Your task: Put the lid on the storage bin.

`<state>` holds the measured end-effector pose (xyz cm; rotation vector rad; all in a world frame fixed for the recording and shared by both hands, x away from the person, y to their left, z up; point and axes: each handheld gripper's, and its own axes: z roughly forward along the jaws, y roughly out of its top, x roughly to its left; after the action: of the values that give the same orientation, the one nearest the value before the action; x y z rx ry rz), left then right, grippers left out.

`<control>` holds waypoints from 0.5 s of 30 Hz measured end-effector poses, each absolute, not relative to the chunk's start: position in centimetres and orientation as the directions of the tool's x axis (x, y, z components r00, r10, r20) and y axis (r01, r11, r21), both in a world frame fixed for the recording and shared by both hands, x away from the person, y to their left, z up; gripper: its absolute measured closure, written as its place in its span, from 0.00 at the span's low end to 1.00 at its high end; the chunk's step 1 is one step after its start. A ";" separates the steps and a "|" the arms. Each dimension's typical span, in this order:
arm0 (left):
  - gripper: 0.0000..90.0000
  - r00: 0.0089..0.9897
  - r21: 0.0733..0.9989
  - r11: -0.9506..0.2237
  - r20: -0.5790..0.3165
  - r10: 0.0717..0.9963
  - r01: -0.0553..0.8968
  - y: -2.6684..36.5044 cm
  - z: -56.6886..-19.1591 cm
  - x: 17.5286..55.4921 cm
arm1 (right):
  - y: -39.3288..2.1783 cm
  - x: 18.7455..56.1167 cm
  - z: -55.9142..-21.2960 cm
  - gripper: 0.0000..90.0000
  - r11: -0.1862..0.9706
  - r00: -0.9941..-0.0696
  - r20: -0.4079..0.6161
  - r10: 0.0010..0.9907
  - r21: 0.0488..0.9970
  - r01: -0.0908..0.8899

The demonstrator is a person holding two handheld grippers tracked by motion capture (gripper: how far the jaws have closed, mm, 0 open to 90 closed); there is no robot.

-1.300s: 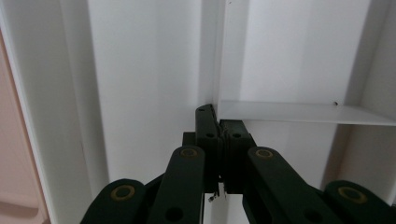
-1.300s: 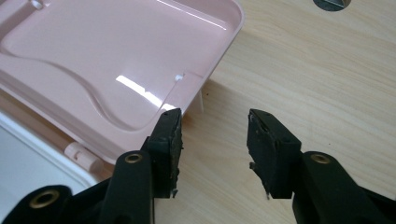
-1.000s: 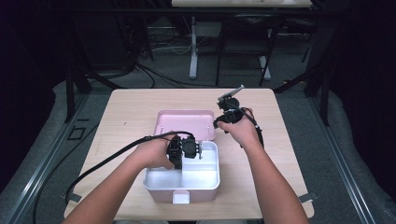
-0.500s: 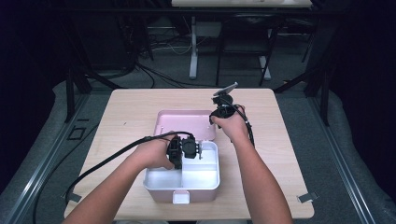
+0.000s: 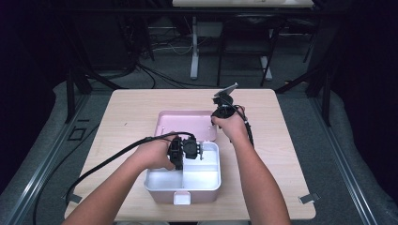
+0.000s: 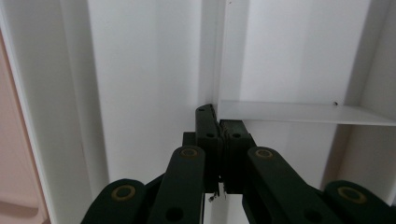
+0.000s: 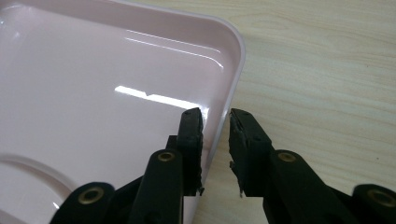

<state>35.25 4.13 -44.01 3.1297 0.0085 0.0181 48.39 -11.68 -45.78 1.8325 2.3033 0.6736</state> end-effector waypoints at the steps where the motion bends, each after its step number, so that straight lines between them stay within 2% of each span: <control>1: 0.98 1.000 0.012 -1.000 0.012 0.005 0.005 4.1 -44.0 35.2 | -11.7 48.4 -45.8 0.85 0.166 -0.260 0.182 0.948 0.412 0.896; 15: 0.98 1.000 0.011 -1.000 0.010 0.005 0.005 4.1 -44.0 35.3 | -11.8 48.6 -45.7 0.92 0.122 -0.209 0.202 0.957 0.373 0.920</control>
<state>35.27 4.12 -44.02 3.1303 0.0080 0.0160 48.59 -11.79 -45.67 1.9186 2.2858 0.6505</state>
